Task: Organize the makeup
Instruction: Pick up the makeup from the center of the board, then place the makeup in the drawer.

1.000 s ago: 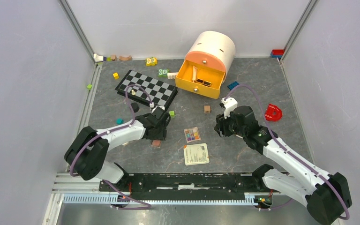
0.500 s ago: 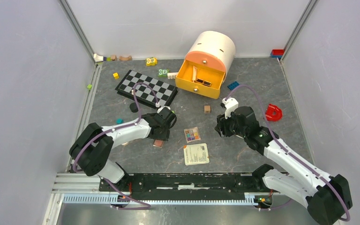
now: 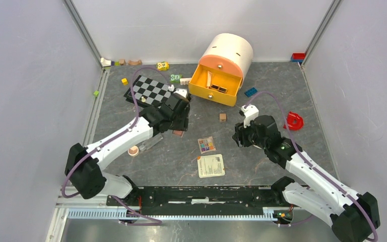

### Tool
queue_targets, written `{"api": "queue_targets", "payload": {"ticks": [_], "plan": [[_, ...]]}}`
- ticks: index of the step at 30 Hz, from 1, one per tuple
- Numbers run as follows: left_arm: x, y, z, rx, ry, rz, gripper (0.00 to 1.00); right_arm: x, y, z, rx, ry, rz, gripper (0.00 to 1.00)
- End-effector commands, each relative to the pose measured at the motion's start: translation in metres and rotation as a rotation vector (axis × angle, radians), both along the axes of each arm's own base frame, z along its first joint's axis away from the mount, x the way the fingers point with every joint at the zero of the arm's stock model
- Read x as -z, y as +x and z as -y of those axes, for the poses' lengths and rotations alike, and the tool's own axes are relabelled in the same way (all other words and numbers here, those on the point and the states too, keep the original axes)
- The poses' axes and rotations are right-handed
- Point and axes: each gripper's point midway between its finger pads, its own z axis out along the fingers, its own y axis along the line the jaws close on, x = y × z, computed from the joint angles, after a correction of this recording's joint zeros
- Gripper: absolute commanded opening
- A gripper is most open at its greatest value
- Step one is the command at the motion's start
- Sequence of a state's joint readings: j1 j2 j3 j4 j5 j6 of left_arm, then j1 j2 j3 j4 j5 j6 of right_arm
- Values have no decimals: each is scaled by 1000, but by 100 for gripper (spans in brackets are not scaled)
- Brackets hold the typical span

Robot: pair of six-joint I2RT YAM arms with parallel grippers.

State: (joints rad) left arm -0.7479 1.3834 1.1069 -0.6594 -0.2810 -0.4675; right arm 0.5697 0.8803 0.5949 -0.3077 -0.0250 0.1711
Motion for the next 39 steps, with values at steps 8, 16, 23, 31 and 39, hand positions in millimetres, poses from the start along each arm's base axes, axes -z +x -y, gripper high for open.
{"api": "queue_targets", "payload": {"ticks": [8, 16, 23, 31, 39], "plan": [[-94, 64, 41, 182, 8, 133, 23, -13, 1, 7, 30, -4, 49, 53], [-108, 109, 60, 258, 57, 159, 20, -15, 1, 11, 29, -24, 57, 53], [-109, 142, 72, 292, 62, 163, 18, -15, -1, 14, 33, -34, 57, 53], [-109, 170, 78, 313, 66, 189, 14, -11, -4, 19, 45, -52, 46, 53], [-108, 191, 88, 320, 47, 208, 12, -8, -6, 21, 52, -56, 32, 53]]}}
